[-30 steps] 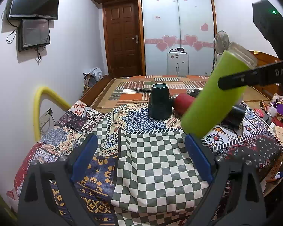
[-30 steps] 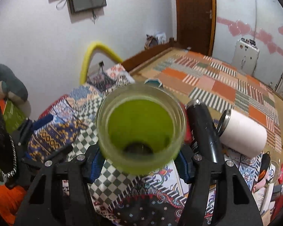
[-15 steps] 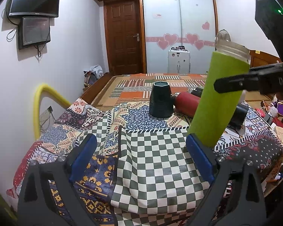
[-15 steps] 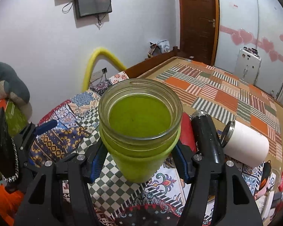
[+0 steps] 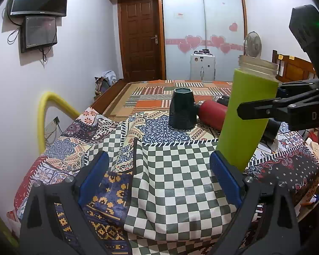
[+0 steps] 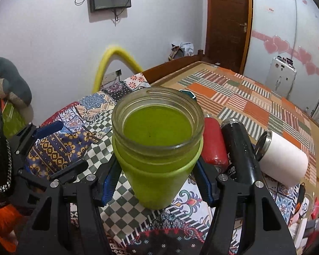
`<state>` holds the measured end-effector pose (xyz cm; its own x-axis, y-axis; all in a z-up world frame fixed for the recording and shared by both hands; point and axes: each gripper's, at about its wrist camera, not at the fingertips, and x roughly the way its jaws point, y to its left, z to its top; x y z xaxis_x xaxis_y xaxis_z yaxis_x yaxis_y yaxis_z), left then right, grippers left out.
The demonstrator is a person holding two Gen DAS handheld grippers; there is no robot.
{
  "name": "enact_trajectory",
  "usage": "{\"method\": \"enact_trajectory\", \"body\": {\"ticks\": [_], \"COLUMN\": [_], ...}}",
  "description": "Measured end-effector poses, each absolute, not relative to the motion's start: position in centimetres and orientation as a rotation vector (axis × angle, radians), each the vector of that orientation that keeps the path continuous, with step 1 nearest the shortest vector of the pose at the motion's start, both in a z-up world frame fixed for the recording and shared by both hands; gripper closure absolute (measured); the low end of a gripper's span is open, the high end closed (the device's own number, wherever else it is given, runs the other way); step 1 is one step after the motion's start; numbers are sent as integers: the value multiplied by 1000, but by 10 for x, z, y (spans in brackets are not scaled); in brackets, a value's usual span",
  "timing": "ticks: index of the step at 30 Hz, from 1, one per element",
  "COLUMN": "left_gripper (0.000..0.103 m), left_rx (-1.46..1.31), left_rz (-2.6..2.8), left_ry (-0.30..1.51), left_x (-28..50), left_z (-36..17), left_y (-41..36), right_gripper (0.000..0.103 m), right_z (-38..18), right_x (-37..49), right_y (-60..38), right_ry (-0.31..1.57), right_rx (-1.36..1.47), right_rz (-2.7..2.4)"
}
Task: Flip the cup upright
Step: 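Lower the upright cup onto the checkered cloth with the right tool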
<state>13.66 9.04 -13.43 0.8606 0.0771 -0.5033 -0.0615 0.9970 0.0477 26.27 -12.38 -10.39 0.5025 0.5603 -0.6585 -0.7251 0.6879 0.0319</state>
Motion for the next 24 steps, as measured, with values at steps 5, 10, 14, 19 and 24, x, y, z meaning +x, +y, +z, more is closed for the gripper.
{"method": "enact_trajectory", "body": {"ticks": [5, 10, 14, 19, 24], "left_gripper": [6, 6, 6, 6, 6], "left_rx": [31, 32, 32, 21, 7], "left_rz": [75, 81, 88, 81, 45], "left_ry": [524, 516, 508, 475, 409], "left_x": [137, 136, 133, 123, 103], "left_z": [-134, -131, -126, -109, -81], "left_y": [89, 87, 86, 83, 73], "right_gripper": [43, 42, 42, 37, 37], "right_z": [-105, -107, -106, -95, -73], "right_x": [264, 261, 259, 246, 215], "right_y": [-119, -116, -119, -136, -159], "right_ry": [677, 656, 660, 621, 513], "right_rx": [-256, -258, -226, -192, -159], "right_rz": [782, 773, 780, 763, 711]}}
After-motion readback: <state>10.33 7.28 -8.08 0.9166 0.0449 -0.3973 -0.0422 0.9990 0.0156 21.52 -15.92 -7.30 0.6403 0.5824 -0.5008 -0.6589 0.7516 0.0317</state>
